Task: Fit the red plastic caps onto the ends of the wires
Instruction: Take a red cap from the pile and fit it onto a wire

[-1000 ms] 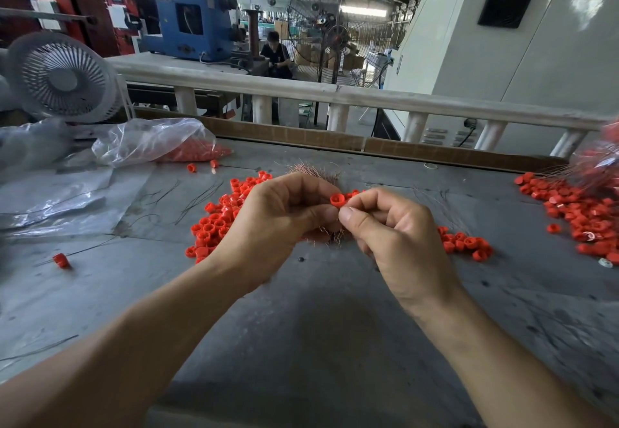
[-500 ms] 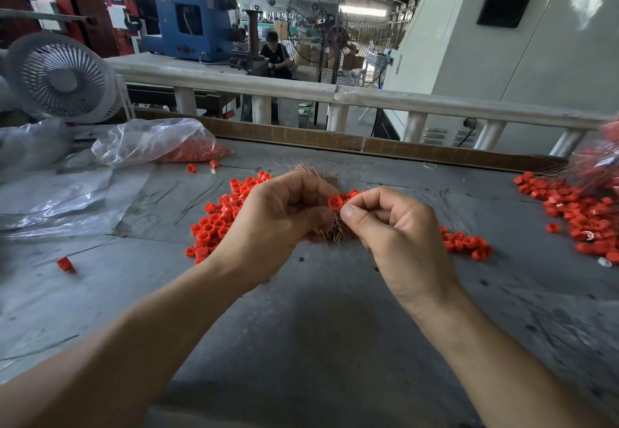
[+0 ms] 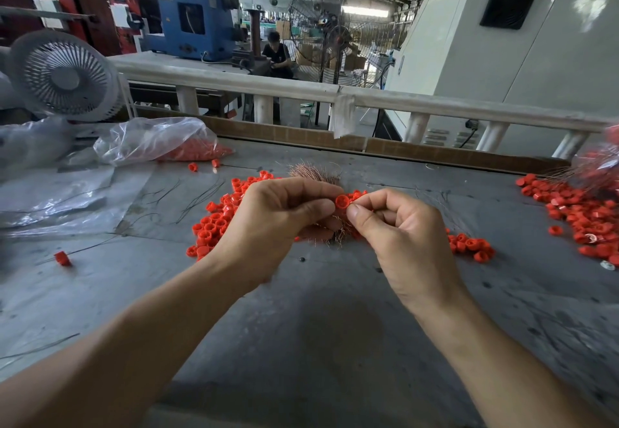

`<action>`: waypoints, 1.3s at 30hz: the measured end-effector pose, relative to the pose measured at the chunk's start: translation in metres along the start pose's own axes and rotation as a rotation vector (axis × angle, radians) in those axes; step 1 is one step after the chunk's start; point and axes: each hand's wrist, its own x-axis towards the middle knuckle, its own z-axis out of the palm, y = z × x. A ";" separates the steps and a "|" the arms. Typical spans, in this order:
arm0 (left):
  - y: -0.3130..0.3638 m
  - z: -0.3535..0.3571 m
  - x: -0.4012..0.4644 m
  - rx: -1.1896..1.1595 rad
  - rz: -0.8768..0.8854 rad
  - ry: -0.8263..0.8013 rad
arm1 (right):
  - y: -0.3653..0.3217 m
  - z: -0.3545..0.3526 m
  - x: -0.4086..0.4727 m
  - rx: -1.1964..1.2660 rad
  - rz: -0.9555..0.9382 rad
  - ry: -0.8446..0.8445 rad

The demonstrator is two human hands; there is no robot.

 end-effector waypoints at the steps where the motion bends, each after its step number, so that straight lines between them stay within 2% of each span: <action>1: 0.001 0.000 0.000 -0.009 -0.006 -0.001 | 0.000 0.000 0.000 0.000 -0.001 0.000; 21: -0.003 -0.006 0.004 -0.047 -0.086 -0.018 | -0.001 -0.001 0.000 -0.005 -0.051 -0.054; 34: -0.001 -0.004 0.004 -0.171 -0.095 -0.046 | -0.002 -0.002 0.001 0.097 0.140 -0.108; 39: -0.002 -0.005 0.004 -0.245 -0.117 -0.095 | 0.001 0.000 0.002 0.080 0.150 -0.177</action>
